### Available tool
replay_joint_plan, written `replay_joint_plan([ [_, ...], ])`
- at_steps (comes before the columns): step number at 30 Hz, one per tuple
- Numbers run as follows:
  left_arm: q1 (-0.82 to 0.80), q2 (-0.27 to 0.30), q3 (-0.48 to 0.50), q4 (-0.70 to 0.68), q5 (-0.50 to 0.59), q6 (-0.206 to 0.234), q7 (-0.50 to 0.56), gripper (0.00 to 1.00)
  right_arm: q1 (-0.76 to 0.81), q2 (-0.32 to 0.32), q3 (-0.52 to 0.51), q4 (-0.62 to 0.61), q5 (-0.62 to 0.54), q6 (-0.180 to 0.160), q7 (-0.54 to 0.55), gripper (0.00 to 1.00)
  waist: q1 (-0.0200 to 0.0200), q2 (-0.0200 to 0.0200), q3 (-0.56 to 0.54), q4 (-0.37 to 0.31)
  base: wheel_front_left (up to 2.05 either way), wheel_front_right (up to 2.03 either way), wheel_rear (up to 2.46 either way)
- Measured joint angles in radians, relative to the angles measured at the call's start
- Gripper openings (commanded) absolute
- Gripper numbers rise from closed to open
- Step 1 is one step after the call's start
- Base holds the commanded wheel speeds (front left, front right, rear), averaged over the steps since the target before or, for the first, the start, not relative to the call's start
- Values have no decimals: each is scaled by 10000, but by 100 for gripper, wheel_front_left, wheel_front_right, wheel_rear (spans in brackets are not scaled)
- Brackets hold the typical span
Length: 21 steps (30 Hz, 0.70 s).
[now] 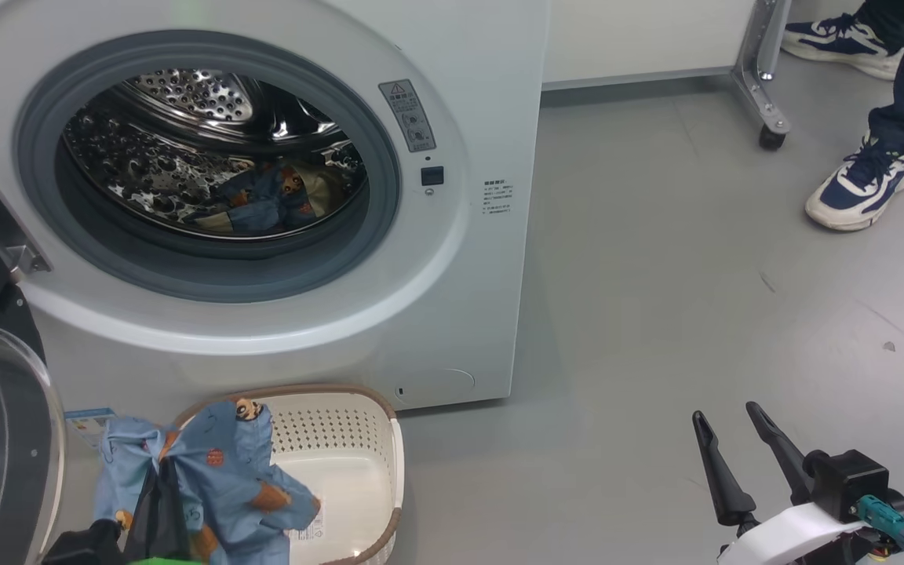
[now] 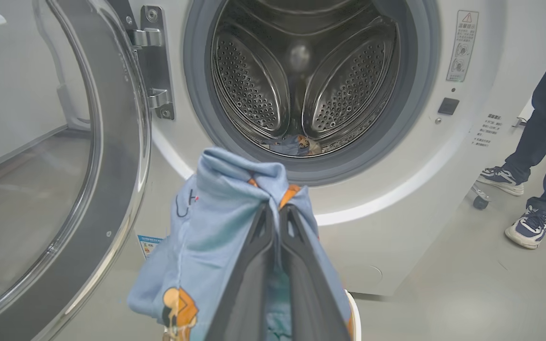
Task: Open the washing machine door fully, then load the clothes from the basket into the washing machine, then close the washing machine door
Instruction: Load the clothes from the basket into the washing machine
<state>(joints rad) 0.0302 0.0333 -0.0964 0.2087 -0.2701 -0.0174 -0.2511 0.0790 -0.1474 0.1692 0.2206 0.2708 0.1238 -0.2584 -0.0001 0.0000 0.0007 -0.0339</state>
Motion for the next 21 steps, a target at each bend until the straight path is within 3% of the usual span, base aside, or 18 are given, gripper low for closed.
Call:
replay_joint_plan([
  [7,-1081,29,25,-201,151,35,33,0,-66,44,88,-213,2,0,0,100,0,0,534,-208,0,0,0],
  [12,-2259,380,178,-244,351,117,261,0,-476,190,228,-307,15,0,0,100,0,0,1104,-443,0,0,0],
  [21,-4880,951,805,-165,723,631,660,0,-1084,222,378,-341,46,0,0,100,1,0,2140,-1010,0,0,0],
])
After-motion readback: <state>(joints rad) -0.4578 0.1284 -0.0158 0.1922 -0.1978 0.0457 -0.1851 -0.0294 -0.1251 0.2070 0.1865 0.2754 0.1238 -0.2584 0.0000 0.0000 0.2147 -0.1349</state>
